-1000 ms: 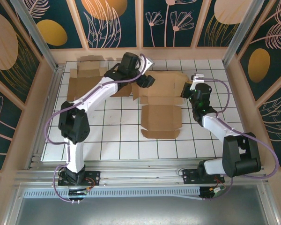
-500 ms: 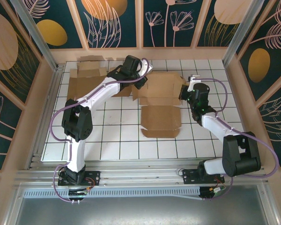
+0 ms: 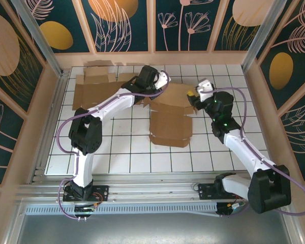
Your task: Fold the paper box
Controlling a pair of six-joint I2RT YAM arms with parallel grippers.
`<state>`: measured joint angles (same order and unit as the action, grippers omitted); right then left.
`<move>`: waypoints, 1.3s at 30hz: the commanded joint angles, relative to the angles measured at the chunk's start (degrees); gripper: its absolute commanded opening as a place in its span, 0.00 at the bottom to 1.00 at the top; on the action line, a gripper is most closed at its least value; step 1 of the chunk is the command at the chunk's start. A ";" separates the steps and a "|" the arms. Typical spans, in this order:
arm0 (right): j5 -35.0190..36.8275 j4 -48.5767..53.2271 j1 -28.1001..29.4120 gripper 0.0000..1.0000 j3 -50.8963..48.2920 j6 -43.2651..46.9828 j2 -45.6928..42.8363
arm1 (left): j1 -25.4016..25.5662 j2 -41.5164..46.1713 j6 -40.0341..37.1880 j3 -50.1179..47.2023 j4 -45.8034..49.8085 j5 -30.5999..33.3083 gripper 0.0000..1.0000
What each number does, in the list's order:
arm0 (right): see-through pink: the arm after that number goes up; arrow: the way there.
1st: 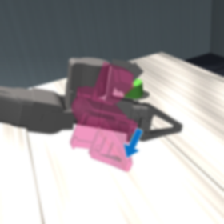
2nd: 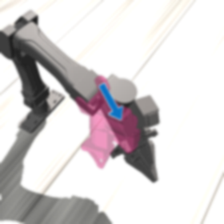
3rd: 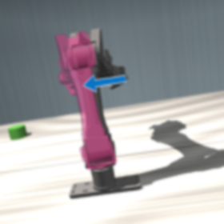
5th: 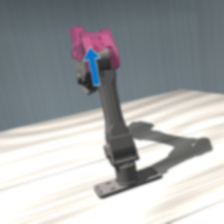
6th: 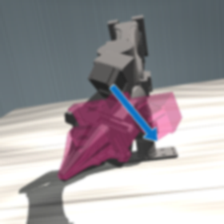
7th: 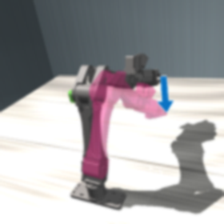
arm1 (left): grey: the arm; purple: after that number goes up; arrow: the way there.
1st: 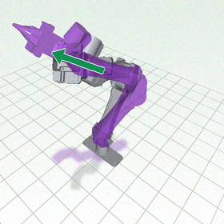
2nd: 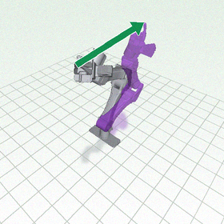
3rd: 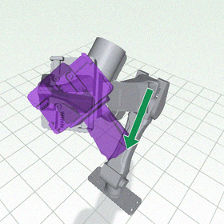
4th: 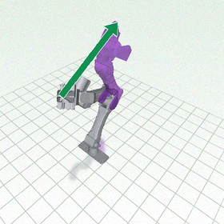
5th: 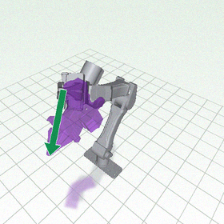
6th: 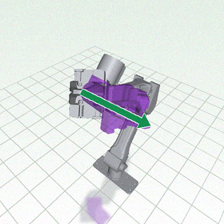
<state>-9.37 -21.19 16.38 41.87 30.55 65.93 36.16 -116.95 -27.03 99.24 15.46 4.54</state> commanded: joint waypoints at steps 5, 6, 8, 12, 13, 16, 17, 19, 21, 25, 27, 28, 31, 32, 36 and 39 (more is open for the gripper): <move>-6.03 5.91 2.24 0.63 12.12 37.91 14.43 | 1.62 3.74 -2.51 -4.69 -7.53 3.20 0.00; -6.22 6.83 2.24 0.63 13.53 39.63 16.27 | 1.80 4.04 -2.46 -5.27 -7.92 3.33 0.00; -6.54 8.25 2.11 0.62 16.20 41.14 19.36 | 1.98 4.68 -2.25 -6.41 -8.81 3.22 0.00; -7.62 11.70 1.61 0.59 21.20 42.41 24.85 | 2.23 5.67 -1.98 -8.24 -10.33 2.94 0.00; -7.96 11.42 1.39 0.58 21.69 42.28 25.82 | 2.23 5.77 -1.98 -8.51 -10.58 2.94 0.00; -9.53 10.36 0.33 0.55 22.71 41.61 28.23 | 2.25 6.37 -1.98 -9.46 -11.50 2.91 0.00; -10.09 10.13 -0.17 0.54 22.92 41.29 28.85 | 2.24 6.63 -1.98 -9.95 -12.05 2.94 0.00; -11.03 10.28 -1.03 0.50 23.25 41.26 29.85 | 2.24 7.14 -1.89 -10.65 -12.77 2.76 0.00; -11.96 10.08 -1.91 0.45 23.14 40.88 30.31 | 2.24 7.28 -1.89 -11.00 -13.22 2.51 0.00; -12.91 9.44 -3.22 0.37 22.43 40.44 30.54 | 2.23 7.14 -1.89 -11.02 -13.50 2.33 0.00; -13.58 9.10 -4.07 0.37 22.12 39.76 30.51 | 2.25 7.01 -1.80 -11.00 -13.53 2.23 0.00; -14.02 9.15 -4.53 0.37 22.03 39.45 30.47 | 2.25 6.99 -1.80 -10.91 -13.53 2.15 0.00; -14.23 8.94 -4.98 0.30 21.42 39.49 30.17 | 2.24 6.95 -1.71 -10.85 -13.62 2.14 0.00; -14.19 8.47 -5.01 0.26 21.10 39.41 30.05 | 2.25 6.84 -1.67 -10.82 -13.62 2.14 0.00; -13.34 5.81 -4.11 0.17 19.37 39.78 28.99 | 2.25 6.85 -0.23 -10.47 -14.04 1.62 0.01; -10.94 1.56 -3.38 0.13 16.67 40.00 27.15 | 2.24 8.43 3.80 -12.84 -16.77 1.75 0.22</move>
<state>-21.91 -14.63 12.08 61.06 70.17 95.94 38.26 -112.18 -26.85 88.09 2.61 7.53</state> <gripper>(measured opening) 0.143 0.178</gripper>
